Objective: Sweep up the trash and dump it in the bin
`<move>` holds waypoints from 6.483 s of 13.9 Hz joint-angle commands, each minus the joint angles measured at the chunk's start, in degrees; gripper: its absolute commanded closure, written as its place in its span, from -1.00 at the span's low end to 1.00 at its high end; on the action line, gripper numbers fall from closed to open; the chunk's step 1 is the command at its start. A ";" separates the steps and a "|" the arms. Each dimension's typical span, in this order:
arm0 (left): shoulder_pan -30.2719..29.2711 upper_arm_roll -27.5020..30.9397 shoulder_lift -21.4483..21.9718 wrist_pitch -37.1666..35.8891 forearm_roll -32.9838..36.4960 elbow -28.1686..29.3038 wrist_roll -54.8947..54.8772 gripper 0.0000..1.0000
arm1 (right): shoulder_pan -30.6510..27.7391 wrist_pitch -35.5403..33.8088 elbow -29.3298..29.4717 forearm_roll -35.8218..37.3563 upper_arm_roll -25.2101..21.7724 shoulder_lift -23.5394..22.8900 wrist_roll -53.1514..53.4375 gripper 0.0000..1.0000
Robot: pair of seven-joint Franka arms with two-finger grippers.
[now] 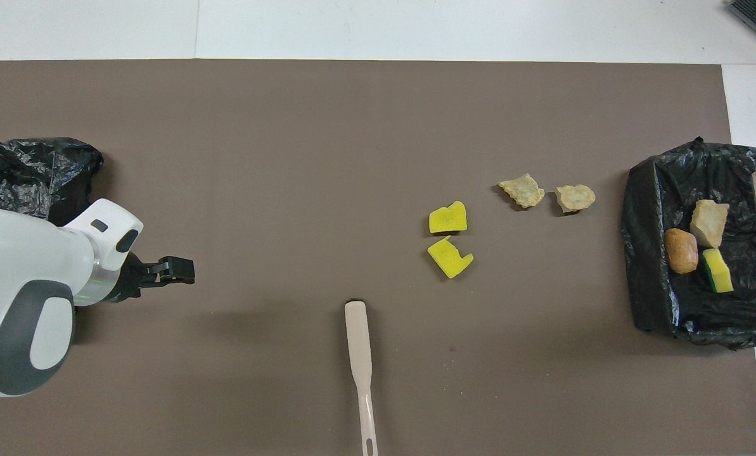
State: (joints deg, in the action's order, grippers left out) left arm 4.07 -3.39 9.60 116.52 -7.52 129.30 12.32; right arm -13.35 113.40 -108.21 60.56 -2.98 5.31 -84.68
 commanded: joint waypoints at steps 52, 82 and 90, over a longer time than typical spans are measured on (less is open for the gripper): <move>-6.99 0.05 -10.29 -6.57 4.71 -29.80 -6.61 -1.00 | 49.39 4.81 27.09 -63.29 3.86 -37.92 124.67 -1.00; 28.44 0.22 -33.33 8.56 6.02 -31.03 7.19 0.99 | 66.70 14.83 -24.68 -69.44 4.21 -5.05 139.00 0.83; 24.86 0.66 -30.79 6.28 13.32 -31.56 -7.10 1.00 | 62.59 4.92 -22.40 -73.83 3.77 -1.19 138.47 1.00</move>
State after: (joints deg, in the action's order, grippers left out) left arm 31.52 -2.92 -23.77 124.92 4.41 97.56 11.68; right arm 52.01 122.69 -130.19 -11.71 0.80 0.60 55.28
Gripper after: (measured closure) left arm 0.687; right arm 0.736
